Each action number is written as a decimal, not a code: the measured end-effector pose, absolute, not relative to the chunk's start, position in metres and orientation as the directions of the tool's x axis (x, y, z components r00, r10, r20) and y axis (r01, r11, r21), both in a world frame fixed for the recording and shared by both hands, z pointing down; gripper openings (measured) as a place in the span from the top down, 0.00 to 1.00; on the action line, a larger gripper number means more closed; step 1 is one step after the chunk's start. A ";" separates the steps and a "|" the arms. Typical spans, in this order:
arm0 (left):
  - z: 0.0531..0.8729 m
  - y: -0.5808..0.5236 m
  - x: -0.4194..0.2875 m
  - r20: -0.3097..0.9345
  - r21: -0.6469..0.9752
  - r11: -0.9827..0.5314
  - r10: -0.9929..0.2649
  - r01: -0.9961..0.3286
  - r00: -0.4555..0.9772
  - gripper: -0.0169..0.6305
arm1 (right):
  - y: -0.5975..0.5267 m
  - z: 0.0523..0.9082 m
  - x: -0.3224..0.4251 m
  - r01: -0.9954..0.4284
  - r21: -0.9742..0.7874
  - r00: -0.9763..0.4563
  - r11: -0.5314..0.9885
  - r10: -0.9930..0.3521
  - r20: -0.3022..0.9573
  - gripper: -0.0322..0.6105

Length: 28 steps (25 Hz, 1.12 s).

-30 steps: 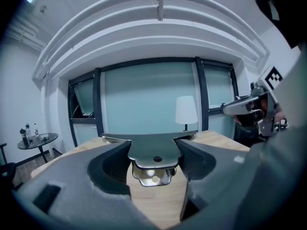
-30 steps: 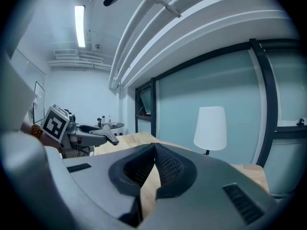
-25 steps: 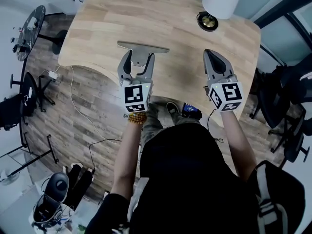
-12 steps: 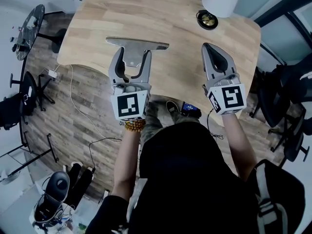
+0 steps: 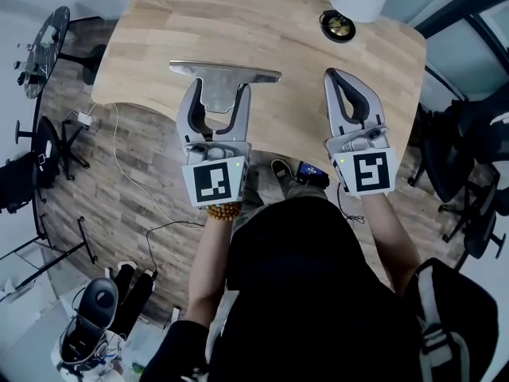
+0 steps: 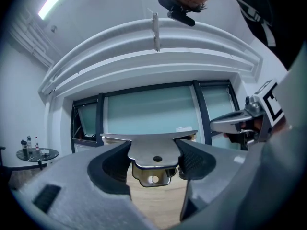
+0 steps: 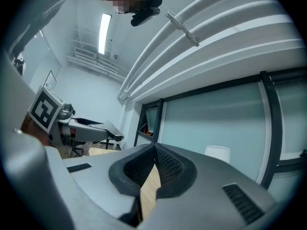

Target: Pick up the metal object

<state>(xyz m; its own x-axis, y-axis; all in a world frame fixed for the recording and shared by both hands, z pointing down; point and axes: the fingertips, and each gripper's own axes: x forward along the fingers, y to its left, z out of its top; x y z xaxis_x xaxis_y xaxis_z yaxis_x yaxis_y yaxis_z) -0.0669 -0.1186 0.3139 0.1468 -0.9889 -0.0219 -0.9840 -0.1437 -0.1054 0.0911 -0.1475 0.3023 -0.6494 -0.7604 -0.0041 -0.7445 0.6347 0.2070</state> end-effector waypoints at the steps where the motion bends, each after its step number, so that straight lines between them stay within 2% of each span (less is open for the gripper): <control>1: 0.315 -0.118 -0.066 -0.019 -0.104 -0.151 -0.988 -0.983 0.153 0.51 | -0.146 0.303 0.090 -0.745 0.211 -0.647 0.632 -0.762 -0.003 0.95; 18: 0.304 -0.079 -0.101 -0.031 -0.027 -0.296 -0.954 -0.955 0.297 0.50 | -0.086 0.289 0.058 -0.829 0.221 -0.512 0.513 -0.856 0.067 0.95; 28: 0.276 -0.051 -0.131 -0.105 -0.013 -0.332 -0.938 -0.943 0.331 0.51 | -0.049 0.255 0.036 -0.844 0.301 -0.458 0.444 -0.889 0.026 0.95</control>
